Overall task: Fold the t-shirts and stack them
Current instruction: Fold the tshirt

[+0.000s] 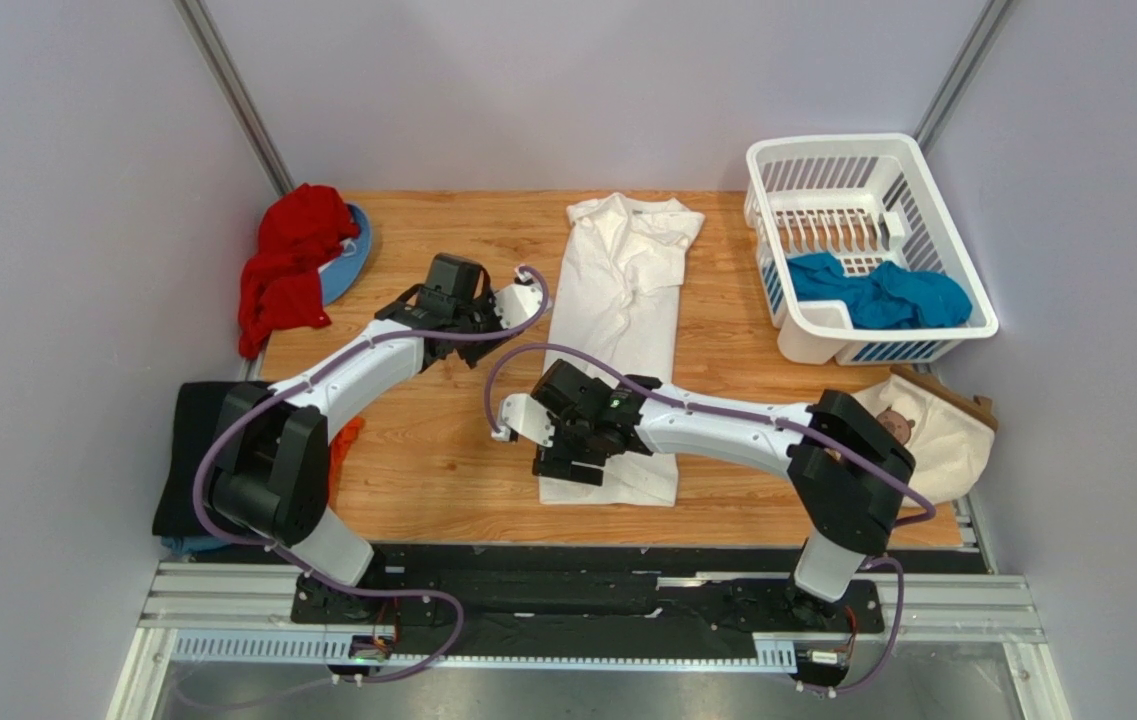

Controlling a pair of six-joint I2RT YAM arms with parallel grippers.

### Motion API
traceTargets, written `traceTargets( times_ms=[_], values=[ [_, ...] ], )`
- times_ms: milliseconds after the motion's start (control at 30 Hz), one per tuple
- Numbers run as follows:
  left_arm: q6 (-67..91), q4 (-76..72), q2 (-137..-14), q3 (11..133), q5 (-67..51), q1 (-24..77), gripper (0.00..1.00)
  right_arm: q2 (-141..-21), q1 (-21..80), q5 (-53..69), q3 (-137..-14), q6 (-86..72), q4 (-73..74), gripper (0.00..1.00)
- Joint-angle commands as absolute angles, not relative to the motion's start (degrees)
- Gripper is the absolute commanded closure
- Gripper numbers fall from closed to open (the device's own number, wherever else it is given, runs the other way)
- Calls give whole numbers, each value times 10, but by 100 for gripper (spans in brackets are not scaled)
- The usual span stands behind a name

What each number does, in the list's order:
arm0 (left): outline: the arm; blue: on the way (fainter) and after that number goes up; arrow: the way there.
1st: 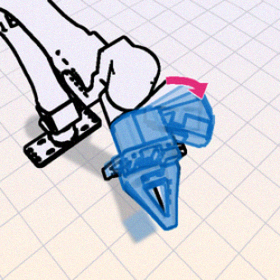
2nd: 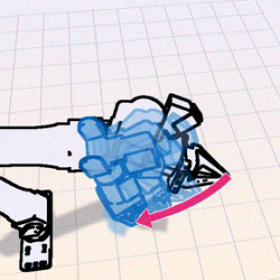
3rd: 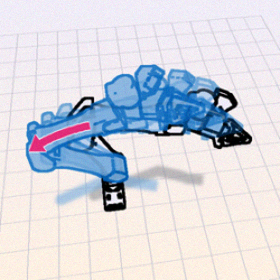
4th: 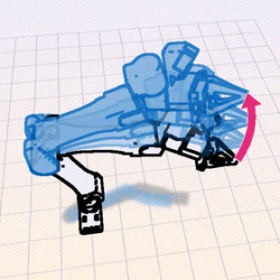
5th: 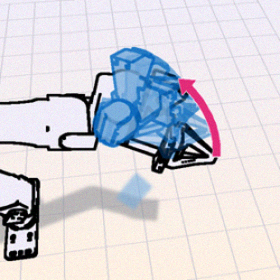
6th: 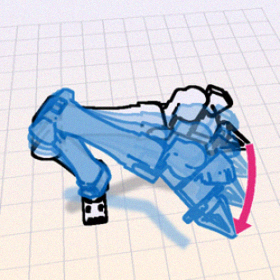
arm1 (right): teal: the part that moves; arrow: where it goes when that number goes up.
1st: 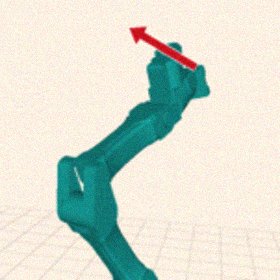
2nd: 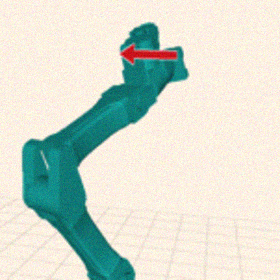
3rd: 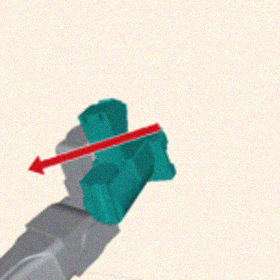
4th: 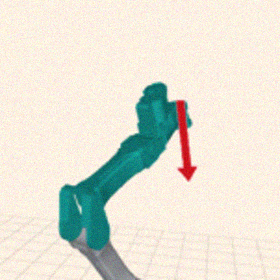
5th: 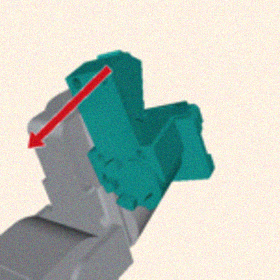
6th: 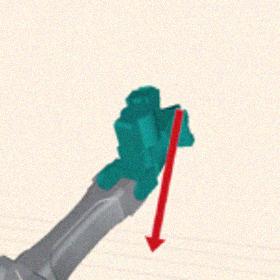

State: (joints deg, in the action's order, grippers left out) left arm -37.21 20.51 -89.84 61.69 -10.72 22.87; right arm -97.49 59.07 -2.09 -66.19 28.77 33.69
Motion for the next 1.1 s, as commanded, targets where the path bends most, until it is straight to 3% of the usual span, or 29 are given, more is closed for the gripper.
traceTargets(
  times_ms=[0,733,933,1067],
  values=[
    [-374,202,-902,642,-126,222,69,-998,611,-8,-702,291,330,25],
    [-385,204,-911,635,-128,213,71,-1058,637,10,-728,299,315,38],
    [-392,202,-911,627,-125,211,72,-1066,636,5,-728,304,314,60],
    [-392,206,-911,627,-127,210,72,-1063,636,4,-728,303,316,81]
  ],
)
